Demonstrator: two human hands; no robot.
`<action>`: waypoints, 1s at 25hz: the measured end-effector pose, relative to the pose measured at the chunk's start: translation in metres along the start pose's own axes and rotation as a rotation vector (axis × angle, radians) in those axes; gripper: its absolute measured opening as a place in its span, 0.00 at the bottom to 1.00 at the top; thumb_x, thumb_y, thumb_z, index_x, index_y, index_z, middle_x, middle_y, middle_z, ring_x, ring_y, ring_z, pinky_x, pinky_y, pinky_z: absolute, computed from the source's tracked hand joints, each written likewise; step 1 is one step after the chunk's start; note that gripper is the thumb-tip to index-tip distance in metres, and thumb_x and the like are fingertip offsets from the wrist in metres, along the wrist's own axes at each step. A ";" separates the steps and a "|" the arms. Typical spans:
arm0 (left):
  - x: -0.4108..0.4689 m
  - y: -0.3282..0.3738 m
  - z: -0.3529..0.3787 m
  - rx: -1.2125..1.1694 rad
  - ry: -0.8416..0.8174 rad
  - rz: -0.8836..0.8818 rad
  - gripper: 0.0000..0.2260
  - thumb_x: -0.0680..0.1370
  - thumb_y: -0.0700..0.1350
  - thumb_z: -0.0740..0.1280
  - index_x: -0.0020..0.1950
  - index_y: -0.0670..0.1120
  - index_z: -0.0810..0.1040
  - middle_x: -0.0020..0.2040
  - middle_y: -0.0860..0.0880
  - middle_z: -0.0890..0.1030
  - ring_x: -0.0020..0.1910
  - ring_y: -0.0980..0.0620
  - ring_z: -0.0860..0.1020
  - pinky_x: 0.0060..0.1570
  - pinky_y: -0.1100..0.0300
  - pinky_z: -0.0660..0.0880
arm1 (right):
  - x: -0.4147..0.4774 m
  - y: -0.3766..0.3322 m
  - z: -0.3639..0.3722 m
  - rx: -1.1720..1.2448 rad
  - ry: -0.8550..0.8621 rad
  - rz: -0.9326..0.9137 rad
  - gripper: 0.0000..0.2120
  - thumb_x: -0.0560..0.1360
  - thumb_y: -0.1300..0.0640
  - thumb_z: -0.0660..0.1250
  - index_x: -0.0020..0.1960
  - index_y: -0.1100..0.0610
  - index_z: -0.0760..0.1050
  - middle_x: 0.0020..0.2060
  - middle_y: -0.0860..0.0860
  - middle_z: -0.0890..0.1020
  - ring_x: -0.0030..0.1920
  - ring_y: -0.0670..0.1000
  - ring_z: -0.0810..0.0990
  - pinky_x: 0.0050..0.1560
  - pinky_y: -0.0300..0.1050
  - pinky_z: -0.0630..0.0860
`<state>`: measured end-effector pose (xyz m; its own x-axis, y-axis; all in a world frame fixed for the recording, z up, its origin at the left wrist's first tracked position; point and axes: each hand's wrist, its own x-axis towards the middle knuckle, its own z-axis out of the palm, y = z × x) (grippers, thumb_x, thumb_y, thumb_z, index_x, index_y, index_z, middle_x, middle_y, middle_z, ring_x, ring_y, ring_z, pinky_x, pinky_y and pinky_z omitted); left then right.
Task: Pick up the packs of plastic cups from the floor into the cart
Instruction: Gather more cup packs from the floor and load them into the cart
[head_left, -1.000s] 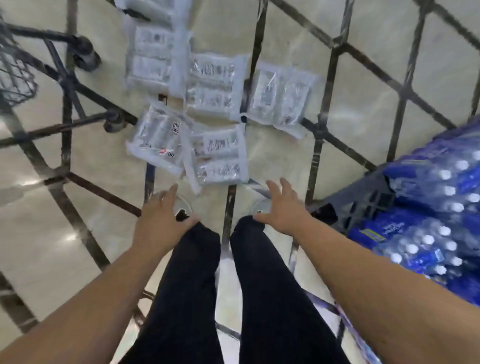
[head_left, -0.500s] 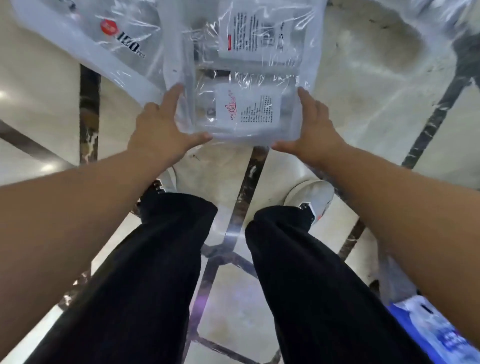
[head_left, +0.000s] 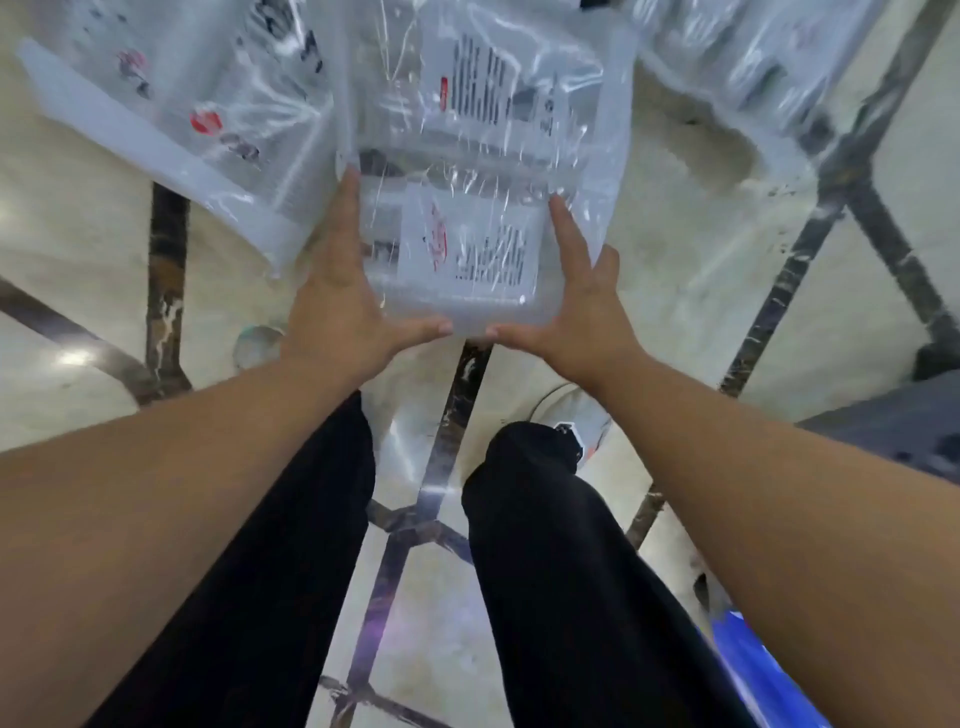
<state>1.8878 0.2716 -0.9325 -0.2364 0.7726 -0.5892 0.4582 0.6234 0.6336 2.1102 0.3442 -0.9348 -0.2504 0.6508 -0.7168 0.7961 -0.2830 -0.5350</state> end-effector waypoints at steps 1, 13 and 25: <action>-0.020 0.022 -0.018 -0.019 -0.004 -0.020 0.65 0.61 0.53 0.85 0.83 0.58 0.41 0.83 0.54 0.52 0.70 0.70 0.55 0.69 0.65 0.57 | -0.025 -0.017 -0.017 -0.022 0.002 -0.001 0.61 0.63 0.44 0.84 0.79 0.29 0.43 0.69 0.51 0.57 0.57 0.50 0.69 0.56 0.43 0.69; -0.270 0.324 -0.305 0.040 0.148 0.080 0.65 0.53 0.69 0.80 0.74 0.76 0.35 0.75 0.51 0.66 0.70 0.51 0.70 0.66 0.51 0.72 | -0.329 -0.311 -0.234 -0.101 0.010 -0.209 0.58 0.66 0.36 0.79 0.73 0.21 0.34 0.78 0.52 0.45 0.71 0.58 0.71 0.63 0.48 0.74; -0.434 0.321 -0.488 -0.143 0.561 0.137 0.66 0.58 0.63 0.83 0.76 0.73 0.34 0.81 0.55 0.59 0.77 0.52 0.64 0.72 0.49 0.68 | -0.452 -0.541 -0.209 -0.341 0.025 -0.619 0.59 0.63 0.33 0.79 0.66 0.19 0.30 0.78 0.54 0.48 0.76 0.59 0.65 0.64 0.48 0.73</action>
<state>1.7193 0.1952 -0.2288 -0.6180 0.7683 -0.1668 0.4055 0.4933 0.7696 1.9077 0.3503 -0.2279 -0.7035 0.6378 -0.3134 0.6407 0.3783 -0.6681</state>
